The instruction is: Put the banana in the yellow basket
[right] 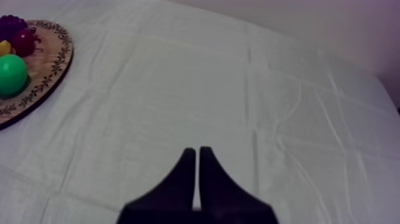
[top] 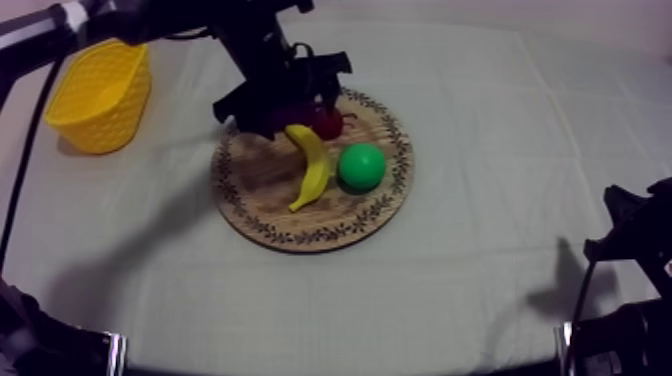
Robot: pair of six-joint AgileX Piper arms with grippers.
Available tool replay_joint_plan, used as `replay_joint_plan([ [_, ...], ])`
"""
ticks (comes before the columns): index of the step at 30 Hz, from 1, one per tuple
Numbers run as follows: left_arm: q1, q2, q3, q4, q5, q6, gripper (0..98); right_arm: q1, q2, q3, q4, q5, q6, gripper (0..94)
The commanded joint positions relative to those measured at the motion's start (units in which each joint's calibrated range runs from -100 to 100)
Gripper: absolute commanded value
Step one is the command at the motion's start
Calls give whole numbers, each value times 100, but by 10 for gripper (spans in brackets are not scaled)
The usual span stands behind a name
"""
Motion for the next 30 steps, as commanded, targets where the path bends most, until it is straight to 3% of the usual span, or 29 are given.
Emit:
replay_joint_plan([
  [1, -11, 215, -50, 19, -28, -30, 736, 0, 3, 4, 1, -3, 1, 4],
  [15, -111, 1406, -479, 257, -246, -214, 697, 0, 3, 4, 1, -3, 1, 4],
  [26, -203, 1821, -871, 417, -10, -332, 620, 0, 3, 4, 1, -3, 1, 4],
  [30, -204, 1900, -984, 430, 108, -320, 550, 0, 3, 4, 1, -3, 1, 4],
])
